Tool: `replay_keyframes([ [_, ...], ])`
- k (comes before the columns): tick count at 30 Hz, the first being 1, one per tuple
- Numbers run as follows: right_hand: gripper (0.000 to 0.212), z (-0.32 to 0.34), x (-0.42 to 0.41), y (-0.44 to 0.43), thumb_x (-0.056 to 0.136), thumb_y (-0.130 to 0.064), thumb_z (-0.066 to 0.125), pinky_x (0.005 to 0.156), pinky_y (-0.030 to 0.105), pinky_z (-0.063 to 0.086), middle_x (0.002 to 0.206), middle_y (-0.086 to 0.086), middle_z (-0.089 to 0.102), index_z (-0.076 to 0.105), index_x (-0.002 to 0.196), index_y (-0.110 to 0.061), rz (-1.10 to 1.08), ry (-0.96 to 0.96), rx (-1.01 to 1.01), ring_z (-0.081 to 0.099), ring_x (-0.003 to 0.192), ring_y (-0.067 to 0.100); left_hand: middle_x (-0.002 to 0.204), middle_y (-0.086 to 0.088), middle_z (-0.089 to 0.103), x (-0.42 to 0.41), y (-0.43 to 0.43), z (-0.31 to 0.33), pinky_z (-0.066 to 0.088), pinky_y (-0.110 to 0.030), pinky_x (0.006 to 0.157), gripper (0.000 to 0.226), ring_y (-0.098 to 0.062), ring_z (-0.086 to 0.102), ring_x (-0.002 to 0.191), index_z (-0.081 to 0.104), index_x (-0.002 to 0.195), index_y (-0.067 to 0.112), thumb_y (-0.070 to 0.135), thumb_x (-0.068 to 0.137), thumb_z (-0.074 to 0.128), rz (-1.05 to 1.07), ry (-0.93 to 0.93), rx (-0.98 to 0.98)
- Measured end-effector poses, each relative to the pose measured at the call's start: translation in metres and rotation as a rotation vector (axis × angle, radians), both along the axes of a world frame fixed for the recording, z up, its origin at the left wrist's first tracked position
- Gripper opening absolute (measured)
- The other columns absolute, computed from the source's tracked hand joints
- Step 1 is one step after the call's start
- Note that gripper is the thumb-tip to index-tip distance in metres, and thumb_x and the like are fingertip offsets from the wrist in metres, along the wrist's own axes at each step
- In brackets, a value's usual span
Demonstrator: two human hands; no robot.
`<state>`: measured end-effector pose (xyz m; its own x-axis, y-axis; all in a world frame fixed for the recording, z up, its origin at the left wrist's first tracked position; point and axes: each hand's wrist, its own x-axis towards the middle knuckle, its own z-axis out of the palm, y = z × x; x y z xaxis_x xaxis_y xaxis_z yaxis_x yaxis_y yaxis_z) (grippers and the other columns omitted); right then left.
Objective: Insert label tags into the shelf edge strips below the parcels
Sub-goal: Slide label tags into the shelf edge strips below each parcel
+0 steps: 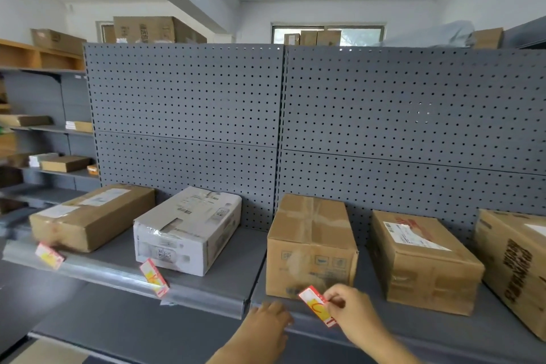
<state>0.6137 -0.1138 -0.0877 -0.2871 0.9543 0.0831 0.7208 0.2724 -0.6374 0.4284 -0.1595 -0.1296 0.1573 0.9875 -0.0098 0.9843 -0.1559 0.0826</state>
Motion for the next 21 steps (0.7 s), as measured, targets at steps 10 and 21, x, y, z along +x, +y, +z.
replay_keyframes([
  [10, 0.026, -0.016, -0.015, 0.028, 0.080, -0.014, 0.067, 0.069, 0.014, 0.049, 0.089, -0.008, 0.068, 0.060, 0.073, -0.037, 0.091, -0.087, 0.071, 0.062, 0.078, 0.005, 0.095, 0.005, 0.041, -0.004, 0.029, -0.044, 0.041, -0.016, 0.043, 0.032, -0.007, 0.060, 0.058, 0.065, 0.064, 0.034, 0.038, 0.046, 0.039, 0.006, 0.086, 0.188],
  [21, 0.022, -0.032, -0.020, 0.029, 0.084, -0.015, 0.066, 0.070, 0.012, 0.049, 0.086, -0.014, 0.068, 0.062, 0.081, -0.036, 0.073, -0.061, 0.081, 0.062, 0.081, 0.000, 0.080, 0.012, 0.061, -0.014, 0.025, -0.059, 0.047, -0.020, 0.055, 0.036, -0.007, 0.058, 0.066, 0.068, 0.081, 0.034, 0.028, 0.060, 0.040, -0.178, 0.045, 0.373],
])
